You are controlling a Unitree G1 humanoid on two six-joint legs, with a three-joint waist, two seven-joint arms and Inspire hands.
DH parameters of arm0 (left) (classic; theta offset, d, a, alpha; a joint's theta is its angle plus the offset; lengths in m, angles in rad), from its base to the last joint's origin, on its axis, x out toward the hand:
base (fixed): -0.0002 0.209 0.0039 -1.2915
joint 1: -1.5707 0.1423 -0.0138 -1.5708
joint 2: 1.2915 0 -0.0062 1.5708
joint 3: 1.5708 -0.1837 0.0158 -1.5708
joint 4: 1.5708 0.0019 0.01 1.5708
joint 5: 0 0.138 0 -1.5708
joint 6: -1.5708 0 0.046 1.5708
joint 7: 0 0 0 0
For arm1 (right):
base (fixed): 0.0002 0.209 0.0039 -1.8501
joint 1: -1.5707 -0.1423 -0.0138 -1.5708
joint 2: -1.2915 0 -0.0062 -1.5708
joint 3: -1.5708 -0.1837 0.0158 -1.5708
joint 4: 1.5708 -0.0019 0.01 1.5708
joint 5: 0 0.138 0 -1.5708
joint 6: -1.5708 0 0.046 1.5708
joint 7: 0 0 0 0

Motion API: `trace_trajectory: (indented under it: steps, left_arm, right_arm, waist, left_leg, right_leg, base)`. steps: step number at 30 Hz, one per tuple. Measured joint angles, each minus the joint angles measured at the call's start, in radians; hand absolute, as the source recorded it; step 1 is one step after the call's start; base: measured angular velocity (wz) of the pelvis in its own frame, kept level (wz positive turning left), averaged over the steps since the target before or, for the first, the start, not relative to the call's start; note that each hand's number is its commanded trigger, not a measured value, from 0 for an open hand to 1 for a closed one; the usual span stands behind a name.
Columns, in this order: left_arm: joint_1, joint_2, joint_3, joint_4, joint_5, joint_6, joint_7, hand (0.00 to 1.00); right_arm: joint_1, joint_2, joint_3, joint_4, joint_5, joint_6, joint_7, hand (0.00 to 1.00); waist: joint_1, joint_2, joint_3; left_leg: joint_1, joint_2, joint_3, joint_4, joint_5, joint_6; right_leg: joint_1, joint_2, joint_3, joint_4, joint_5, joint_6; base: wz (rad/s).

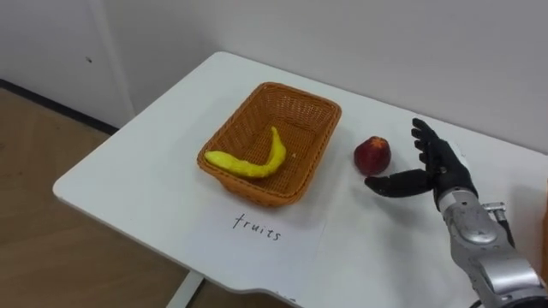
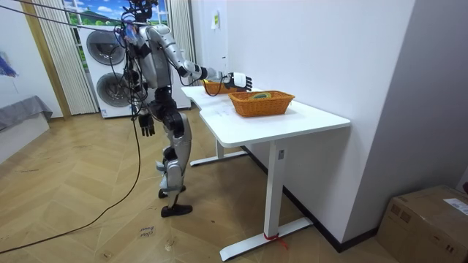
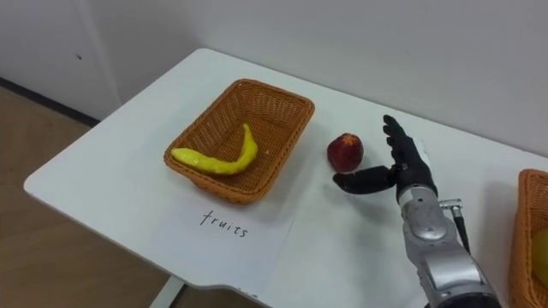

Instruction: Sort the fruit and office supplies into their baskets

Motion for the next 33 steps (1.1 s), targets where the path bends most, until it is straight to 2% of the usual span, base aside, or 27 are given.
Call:
trace_trajectory:
  steps: [8,13,17,28,33]
  left_arm:
    - [0.012,0.000,0.000,0.000,0.000,0.000,-0.013,0.00]
    - [0.012,0.000,-0.001,0.000,-0.004,0.000,-0.010,0.00]
    - [0.012,0.000,-0.001,-0.001,-0.003,0.000,-0.009,0.00]
    - [0.021,0.002,-0.022,-0.017,-0.003,0.010,-0.001,0.00]
    - [0.029,0.001,-0.026,-0.019,-0.004,0.018,0.000,0.00]
  right_arm:
    - [0.000,0.000,0.000,0.029,0.000,0.000,0.002,0.00]
    - [0.000,0.000,0.000,0.037,0.000,0.000,0.002,0.00]
    - [0.000,0.000,0.000,0.060,0.000,0.000,0.001,0.00]
    - [-0.001,0.000,0.024,0.123,0.000,0.000,0.001,0.00]
    - [-0.001,0.000,0.041,0.144,0.004,0.000,0.004,0.00]
  waist:
    - [0.004,-0.005,0.0035]
    - [0.004,-0.011,0.0117]
    - [0.008,-0.015,0.0108]
    - [0.008,-0.009,0.0108]
    - [0.013,0.000,0.0047]
  left_leg:
    - [-0.007,-0.001,-0.004,0.007,0.000,0.000]
    - [-0.012,-0.002,-0.007,0.013,0.000,0.000]
    - [-0.016,-0.002,-0.007,0.014,0.000,0.000]
    - [-0.017,-0.002,-0.009,0.024,0.000,0.000]
    - [-0.017,-0.002,-0.009,0.032,0.000,0.000]
  right_leg:
    - [0.002,-0.001,-0.004,0.000,-0.001,0.000]
    - [-0.001,0.000,-0.006,0.002,-0.001,0.000]
    - [-0.003,0.000,-0.006,0.002,-0.002,0.000]
    - [-0.002,-0.002,-0.009,0.015,-0.004,0.000]
    - [0.003,-0.003,-0.012,0.019,-0.006,-0.001]
  base:
    - [0.00]
    - [0.01]
    - [0.00]
    - [0.01]
    - [0.01]
